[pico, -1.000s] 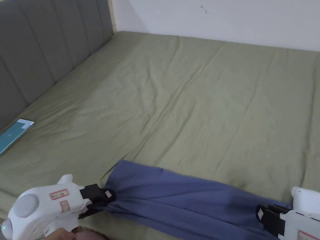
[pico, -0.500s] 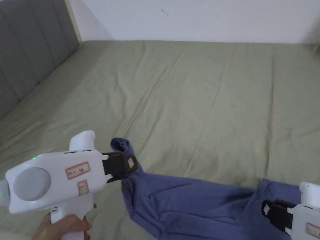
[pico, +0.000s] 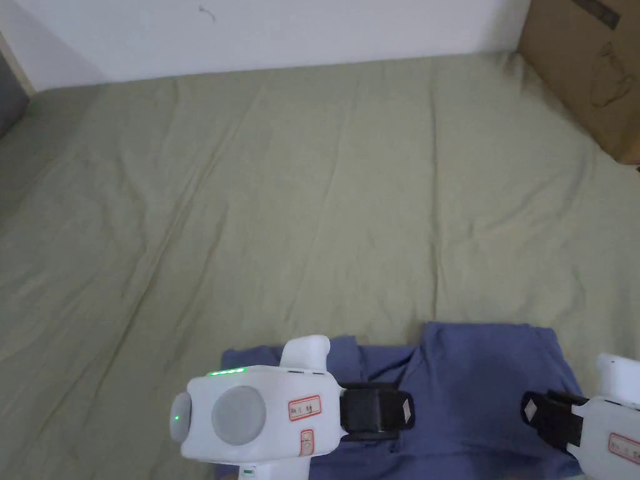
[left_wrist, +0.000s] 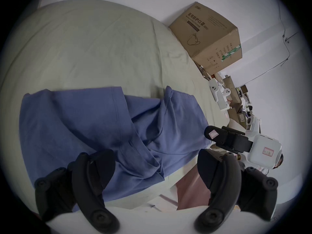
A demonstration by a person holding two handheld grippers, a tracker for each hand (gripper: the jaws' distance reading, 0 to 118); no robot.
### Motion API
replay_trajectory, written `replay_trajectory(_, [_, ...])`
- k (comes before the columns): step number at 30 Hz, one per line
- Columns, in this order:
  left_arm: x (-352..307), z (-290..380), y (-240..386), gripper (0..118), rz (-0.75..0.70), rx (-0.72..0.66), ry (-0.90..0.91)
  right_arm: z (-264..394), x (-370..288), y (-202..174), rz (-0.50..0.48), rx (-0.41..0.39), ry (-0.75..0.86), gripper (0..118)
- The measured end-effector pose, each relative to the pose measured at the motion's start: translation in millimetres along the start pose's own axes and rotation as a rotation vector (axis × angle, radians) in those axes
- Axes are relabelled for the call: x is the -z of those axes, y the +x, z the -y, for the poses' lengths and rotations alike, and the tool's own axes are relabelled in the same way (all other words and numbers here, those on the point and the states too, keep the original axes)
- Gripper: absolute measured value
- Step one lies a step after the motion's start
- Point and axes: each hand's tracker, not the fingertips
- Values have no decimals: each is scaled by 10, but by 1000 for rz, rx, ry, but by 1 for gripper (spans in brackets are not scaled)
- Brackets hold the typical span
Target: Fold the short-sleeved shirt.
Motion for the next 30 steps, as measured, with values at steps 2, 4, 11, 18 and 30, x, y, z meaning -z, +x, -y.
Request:
replay_trajectory(2, [-189,-23,-27,85,-2,-1,34,-3,-24,-11,-1,8,3,0])
replay_trajectory(4, [-507,-68,-32,25,-1,-12,127,-10,-26,-16,-1,11,7,0])
replay_trajectory(11, [-668,-128,-238,4,-182,-72,168,-24,2,-108,-42,8,21,0])
replay_trajectory(18, [94,137,-151,4,-98,-33,-44,5,29,-155,-63,-3,3,0])
replay_trajectory(30, [359,251,315,4,124,-38,-119,85,43,43,-48,26,-16,0])
